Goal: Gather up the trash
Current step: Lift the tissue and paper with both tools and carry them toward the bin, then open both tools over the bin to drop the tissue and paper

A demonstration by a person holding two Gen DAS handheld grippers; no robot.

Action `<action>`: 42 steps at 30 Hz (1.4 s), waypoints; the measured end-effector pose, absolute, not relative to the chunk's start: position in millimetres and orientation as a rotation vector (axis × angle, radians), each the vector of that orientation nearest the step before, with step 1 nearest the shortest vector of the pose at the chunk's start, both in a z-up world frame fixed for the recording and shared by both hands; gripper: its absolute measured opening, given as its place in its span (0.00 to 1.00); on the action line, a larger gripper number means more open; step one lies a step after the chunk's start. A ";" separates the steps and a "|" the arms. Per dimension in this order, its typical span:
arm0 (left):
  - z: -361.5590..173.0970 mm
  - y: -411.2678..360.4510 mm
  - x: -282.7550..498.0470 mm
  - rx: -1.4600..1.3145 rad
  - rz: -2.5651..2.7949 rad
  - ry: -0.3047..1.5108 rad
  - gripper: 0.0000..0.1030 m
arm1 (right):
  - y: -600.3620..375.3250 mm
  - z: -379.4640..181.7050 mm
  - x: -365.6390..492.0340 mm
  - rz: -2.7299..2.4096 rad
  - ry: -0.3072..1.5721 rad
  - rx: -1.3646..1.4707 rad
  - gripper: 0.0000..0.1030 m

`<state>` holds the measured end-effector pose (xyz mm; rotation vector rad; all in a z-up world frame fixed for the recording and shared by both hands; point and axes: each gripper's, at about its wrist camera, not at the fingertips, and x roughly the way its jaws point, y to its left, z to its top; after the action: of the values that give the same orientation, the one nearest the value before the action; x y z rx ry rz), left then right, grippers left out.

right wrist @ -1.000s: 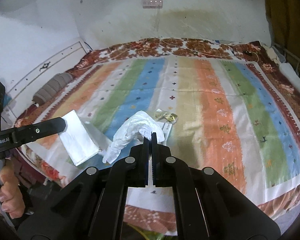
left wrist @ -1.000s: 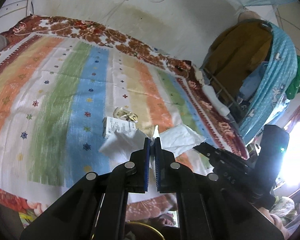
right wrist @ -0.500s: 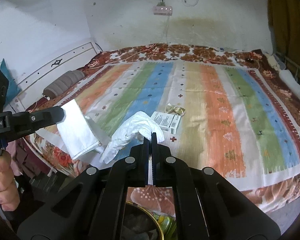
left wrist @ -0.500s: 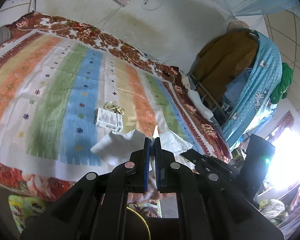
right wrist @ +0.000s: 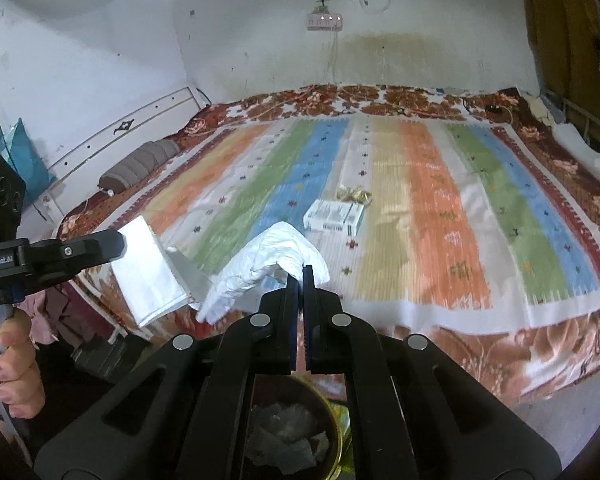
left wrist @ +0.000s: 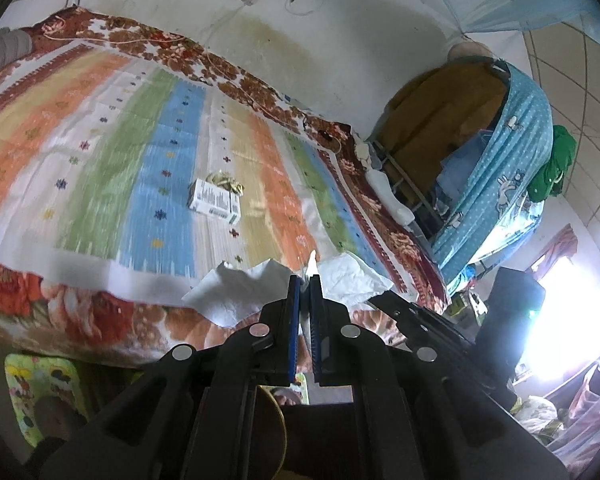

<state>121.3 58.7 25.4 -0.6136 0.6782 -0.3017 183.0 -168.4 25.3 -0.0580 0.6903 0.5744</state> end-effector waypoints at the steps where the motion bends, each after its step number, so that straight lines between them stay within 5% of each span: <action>1: 22.8 57.1 117.8 -0.609 -0.301 0.685 0.04 | -168.9 22.7 180.2 0.573 0.699 -0.061 0.01; 38: -82.2 7.9 97.6 -0.460 -0.111 1.149 0.04 | -141.8 -86.7 135.4 0.513 1.112 -0.212 0.02; 42: -90.4 5.1 100.6 -0.435 -0.095 1.193 0.07 | -136.5 -98.0 134.5 0.507 1.155 -0.241 0.11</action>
<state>100.6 5.1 -90.4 -0.4349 1.1933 -0.0945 134.5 -136.5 -98.0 -0.2412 1.1550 0.5066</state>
